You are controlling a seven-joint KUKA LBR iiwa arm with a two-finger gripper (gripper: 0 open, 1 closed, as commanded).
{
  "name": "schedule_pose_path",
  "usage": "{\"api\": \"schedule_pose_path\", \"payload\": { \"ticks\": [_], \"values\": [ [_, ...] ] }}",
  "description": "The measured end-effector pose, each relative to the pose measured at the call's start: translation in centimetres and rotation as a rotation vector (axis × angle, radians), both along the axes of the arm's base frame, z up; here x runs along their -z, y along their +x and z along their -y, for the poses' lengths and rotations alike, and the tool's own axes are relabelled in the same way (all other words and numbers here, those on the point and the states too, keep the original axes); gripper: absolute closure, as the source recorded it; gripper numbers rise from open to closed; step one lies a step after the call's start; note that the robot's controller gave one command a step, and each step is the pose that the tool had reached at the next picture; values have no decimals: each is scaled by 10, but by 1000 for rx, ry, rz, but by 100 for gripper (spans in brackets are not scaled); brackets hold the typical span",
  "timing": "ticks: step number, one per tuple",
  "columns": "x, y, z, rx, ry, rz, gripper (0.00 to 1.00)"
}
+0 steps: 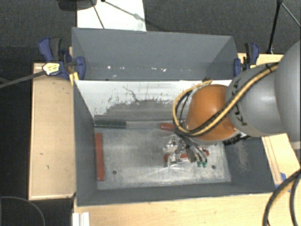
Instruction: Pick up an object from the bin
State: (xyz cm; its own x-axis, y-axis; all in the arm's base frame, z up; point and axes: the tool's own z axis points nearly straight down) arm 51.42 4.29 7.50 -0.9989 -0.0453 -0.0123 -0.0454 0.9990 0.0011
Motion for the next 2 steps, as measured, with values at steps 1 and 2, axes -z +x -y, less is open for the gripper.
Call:
{"api": "schedule_pose_path", "payload": {
  "ticks": [1, 2],
  "values": [
    [0, -4, -2, 87, 0, 5, 100],
    [-173, -10, -11, 8, -1, -2, 100]
  ]
}}
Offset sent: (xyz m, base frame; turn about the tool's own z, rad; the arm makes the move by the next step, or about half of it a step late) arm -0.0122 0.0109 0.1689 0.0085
